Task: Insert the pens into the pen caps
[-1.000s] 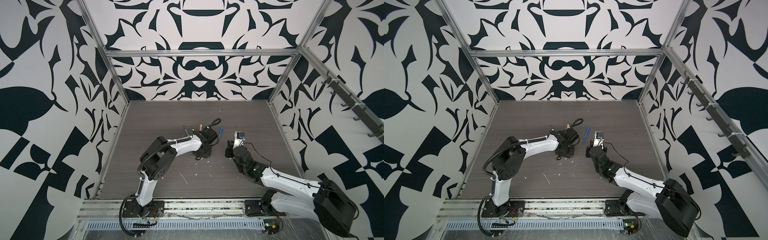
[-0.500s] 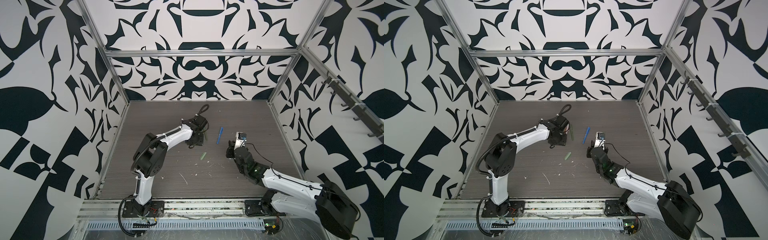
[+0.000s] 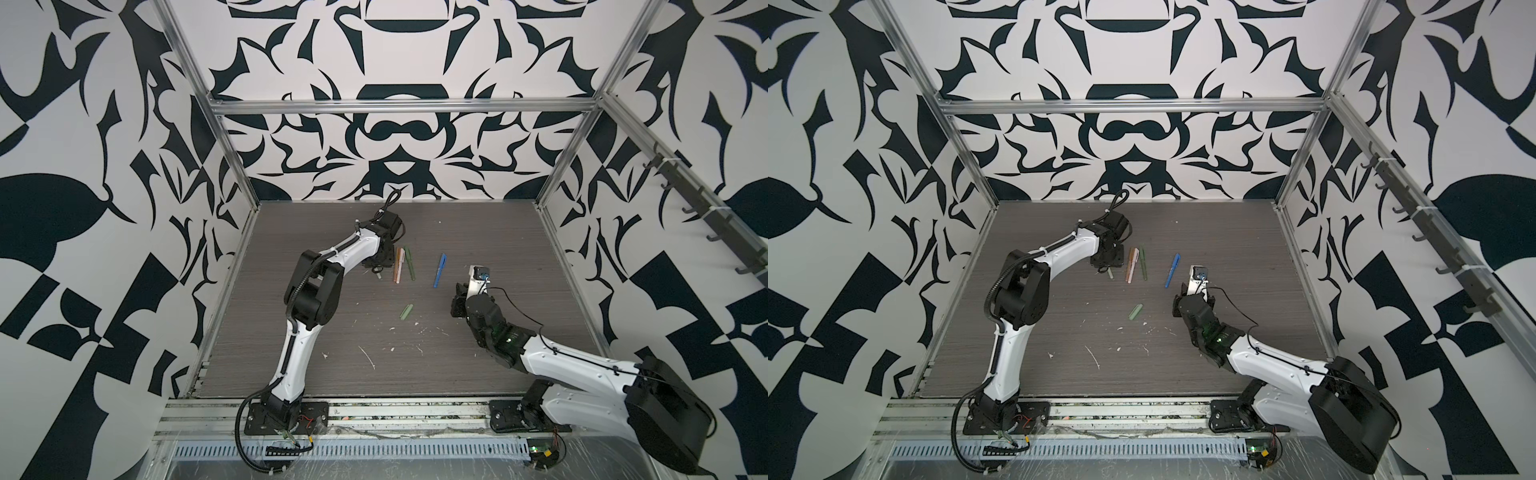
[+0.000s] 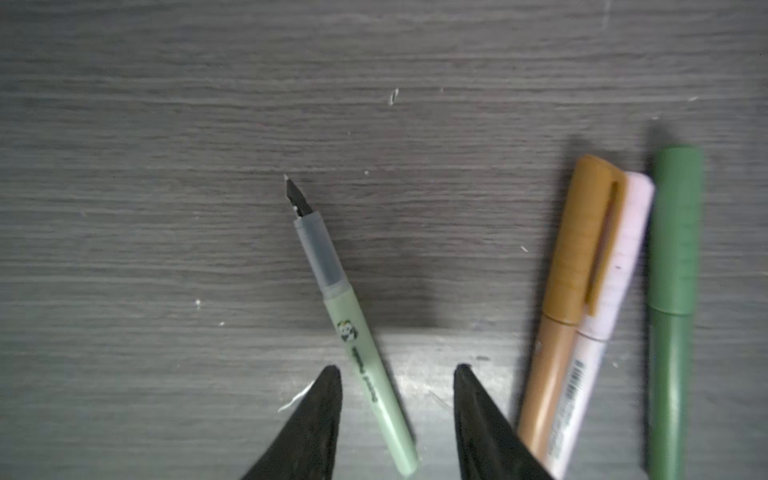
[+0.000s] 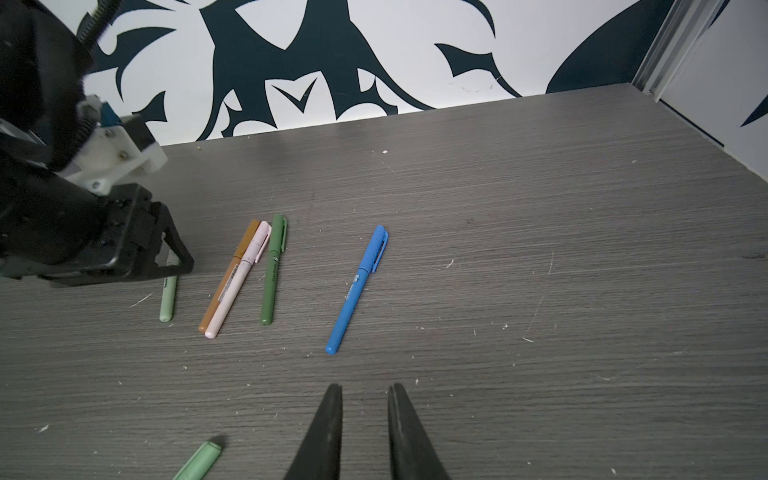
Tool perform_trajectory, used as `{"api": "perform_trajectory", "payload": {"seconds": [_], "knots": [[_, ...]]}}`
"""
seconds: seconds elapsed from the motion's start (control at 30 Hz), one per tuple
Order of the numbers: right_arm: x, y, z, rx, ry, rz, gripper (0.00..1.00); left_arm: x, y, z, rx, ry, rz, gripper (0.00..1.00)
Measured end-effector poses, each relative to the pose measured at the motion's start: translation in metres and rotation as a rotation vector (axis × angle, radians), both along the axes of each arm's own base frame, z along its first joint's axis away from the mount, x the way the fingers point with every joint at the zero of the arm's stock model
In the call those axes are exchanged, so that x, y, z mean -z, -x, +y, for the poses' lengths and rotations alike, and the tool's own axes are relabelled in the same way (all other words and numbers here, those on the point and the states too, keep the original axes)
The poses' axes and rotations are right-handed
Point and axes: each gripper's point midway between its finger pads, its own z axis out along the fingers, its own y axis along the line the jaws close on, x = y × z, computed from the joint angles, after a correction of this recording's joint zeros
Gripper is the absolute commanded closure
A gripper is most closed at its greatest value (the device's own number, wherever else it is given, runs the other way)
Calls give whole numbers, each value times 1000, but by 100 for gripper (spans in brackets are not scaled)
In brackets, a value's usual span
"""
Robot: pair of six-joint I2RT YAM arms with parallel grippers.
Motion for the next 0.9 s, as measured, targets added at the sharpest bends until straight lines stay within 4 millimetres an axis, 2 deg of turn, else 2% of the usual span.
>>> {"api": "perform_trajectory", "payload": {"seconds": [0.07,0.17,0.33,0.53,0.73,0.9], "knots": [[-1,0,0,-1,-3,-3,77,9,3,4,-2,-26,23,58],[-3,0,0,-1,-7,-7,77,8,2,6,6,-36,20,64],[-3,0,0,-2,-7,-6,78,10,2,12,15,-54,22,80],[-3,0,0,-3,-7,-6,78,11,13,24,50,-77,19,80],[-3,0,0,-3,-7,-6,78,11,31,35,100,-84,45,69],[-3,0,0,-4,-7,-6,78,12,30,41,108,-60,66,78]]}}
